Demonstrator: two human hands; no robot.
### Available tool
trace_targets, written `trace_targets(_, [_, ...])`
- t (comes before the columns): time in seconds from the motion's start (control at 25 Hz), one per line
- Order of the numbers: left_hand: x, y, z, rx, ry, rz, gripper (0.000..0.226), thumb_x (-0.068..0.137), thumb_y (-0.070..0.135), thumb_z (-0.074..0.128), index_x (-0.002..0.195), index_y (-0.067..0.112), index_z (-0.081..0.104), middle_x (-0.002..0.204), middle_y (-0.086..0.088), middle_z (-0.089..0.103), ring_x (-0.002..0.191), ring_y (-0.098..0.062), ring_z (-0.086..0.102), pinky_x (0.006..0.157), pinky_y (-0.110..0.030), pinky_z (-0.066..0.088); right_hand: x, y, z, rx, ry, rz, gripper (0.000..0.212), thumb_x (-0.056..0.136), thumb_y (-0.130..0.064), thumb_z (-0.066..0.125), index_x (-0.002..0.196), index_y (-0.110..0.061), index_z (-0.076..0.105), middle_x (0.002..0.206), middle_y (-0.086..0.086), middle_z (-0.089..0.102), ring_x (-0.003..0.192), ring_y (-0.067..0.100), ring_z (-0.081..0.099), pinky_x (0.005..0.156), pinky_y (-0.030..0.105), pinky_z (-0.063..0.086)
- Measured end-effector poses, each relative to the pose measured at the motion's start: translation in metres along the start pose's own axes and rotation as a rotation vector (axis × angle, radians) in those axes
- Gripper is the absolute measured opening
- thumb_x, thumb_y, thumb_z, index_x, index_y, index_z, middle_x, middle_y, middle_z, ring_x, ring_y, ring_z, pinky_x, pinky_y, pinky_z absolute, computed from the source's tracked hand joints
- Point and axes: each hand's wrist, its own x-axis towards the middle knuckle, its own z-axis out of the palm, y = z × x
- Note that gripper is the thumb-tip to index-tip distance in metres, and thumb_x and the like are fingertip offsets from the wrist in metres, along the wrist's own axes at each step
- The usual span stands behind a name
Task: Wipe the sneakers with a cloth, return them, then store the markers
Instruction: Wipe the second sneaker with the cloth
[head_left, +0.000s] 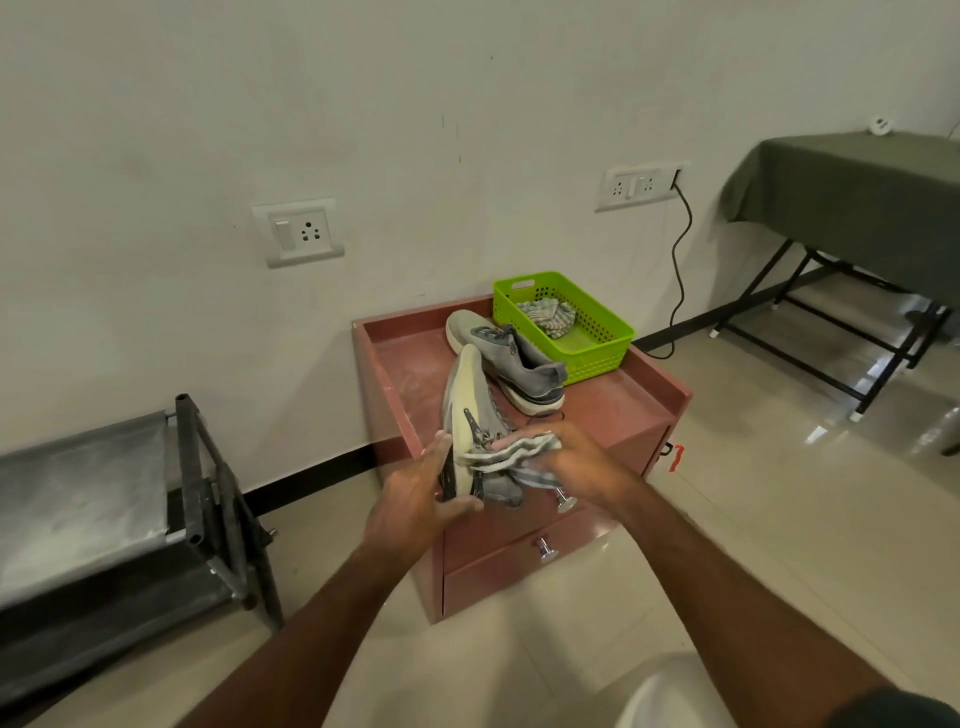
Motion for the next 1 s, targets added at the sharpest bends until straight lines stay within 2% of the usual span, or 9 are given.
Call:
trace_targets(0.12, [0.000, 0.002, -0.002, 0.053, -0.012, 0.008, 0.101, 0.074, 0.052, 0.081, 0.156, 0.026, 0.029, 0.159, 0.007, 0.035, 0.124, -0.017, 0.058, 0.097, -0.037, 0.052, 0.009, -0.011, -0.015, 0.309, 0.453, -0.036, 0.033, 0.095, 0.006, 0.053, 0.110, -0.012, 0.075, 0.110, 0.007, 0.076, 0.098, 0.020, 0.073, 0.086, 0.039, 0.059])
trace_targets(0.2, [0.000, 0.000, -0.002, 0.090, -0.056, -0.009, 0.102, 0.076, 0.053, 0.079, 0.157, 0.029, 0.022, 0.161, 0.010, 0.028, 0.127, -0.015, 0.055, 0.097, -0.039, 0.053, 0.044, -0.019, -0.014, 0.060, 0.660, -0.167, 0.037, 0.094, 0.005, 0.052, 0.120, -0.012, 0.073, 0.117, 0.000, 0.074, 0.095, 0.010, 0.069, 0.079, 0.021, 0.054])
trace_targets(0.36, [0.001, -0.004, -0.006, 0.141, -0.090, -0.004, 0.104, 0.077, 0.051, 0.078, 0.158, 0.029, 0.017, 0.163, 0.012, 0.022, 0.138, -0.015, 0.045, 0.100, -0.043, 0.051, 0.085, -0.017, 0.027, -0.573, 0.256, -0.228, 0.052, 0.089, 0.001, 0.048, 0.138, -0.011, 0.060, 0.146, 0.008, 0.055, 0.139, 0.022, 0.049, 0.118, 0.036, 0.035])
trace_targets(0.52, [0.005, -0.008, -0.005, 0.151, -0.077, 0.021, 0.106, 0.072, 0.049, 0.083, 0.157, 0.021, 0.027, 0.160, 0.004, 0.032, 0.133, -0.020, 0.051, 0.104, -0.039, 0.048, 0.044, 0.006, 0.047, -0.821, 0.088, -0.392, 0.061, 0.087, 0.011, 0.049, 0.145, -0.009, 0.052, 0.156, 0.009, 0.042, 0.150, 0.022, 0.029, 0.124, 0.034, 0.024])
trace_targets(0.64, [0.003, -0.009, -0.004, 0.094, -0.045, 0.039, 0.099, 0.069, 0.046, 0.086, 0.152, 0.020, 0.038, 0.154, 0.000, 0.045, 0.121, -0.027, 0.061, 0.098, -0.038, 0.050, -0.004, 0.018, 0.049, -0.810, 0.007, -0.428, 0.074, 0.078, 0.016, 0.049, 0.146, -0.013, 0.051, 0.157, 0.003, 0.040, 0.151, 0.014, 0.025, 0.124, 0.028, 0.021])
trace_targets(0.72, [-0.001, -0.006, -0.005, 0.124, -0.011, 0.028, 0.094, 0.074, 0.045, 0.083, 0.153, 0.019, 0.037, 0.156, 0.001, 0.041, 0.131, -0.024, 0.053, 0.103, -0.039, 0.048, -0.030, 0.018, 0.050, -0.739, -0.042, -0.342, 0.071, 0.076, 0.017, 0.047, 0.137, -0.016, 0.062, 0.150, -0.001, 0.049, 0.145, 0.006, 0.033, 0.121, 0.023, 0.024])
trace_targets(0.84, [-0.001, 0.001, -0.007, 0.197, -0.059, 0.102, 0.098, 0.078, 0.044, 0.080, 0.157, 0.028, 0.023, 0.163, 0.008, 0.025, 0.145, -0.019, 0.035, 0.111, -0.041, 0.041, -0.043, 0.011, 0.035, -0.284, 0.268, -0.064, 0.052, 0.083, 0.009, 0.054, 0.104, -0.031, 0.079, 0.109, -0.006, 0.076, 0.106, 0.008, 0.067, 0.092, 0.026, 0.055])
trace_targets(0.92, [0.002, 0.001, -0.009, 0.258, -0.124, 0.152, 0.100, 0.080, 0.040, 0.079, 0.158, 0.034, 0.015, 0.165, 0.012, 0.014, 0.149, -0.018, 0.025, 0.118, -0.038, 0.032, -0.039, 0.016, 0.021, -0.086, 0.542, 0.017, 0.045, 0.088, -0.002, 0.056, 0.103, -0.039, 0.078, 0.087, -0.007, 0.077, 0.077, 0.013, 0.065, 0.062, 0.028, 0.053])
trace_targets(1.0, [0.002, -0.001, -0.011, 0.305, -0.136, 0.190, 0.098, 0.083, 0.034, 0.078, 0.158, 0.033, 0.014, 0.166, 0.011, 0.010, 0.151, -0.017, 0.018, 0.121, -0.033, 0.022, -0.032, 0.021, 0.018, 0.028, 0.463, 0.069, 0.043, 0.089, 0.004, 0.053, 0.109, -0.026, 0.077, 0.092, -0.002, 0.077, 0.080, 0.016, 0.061, 0.063, 0.027, 0.047])
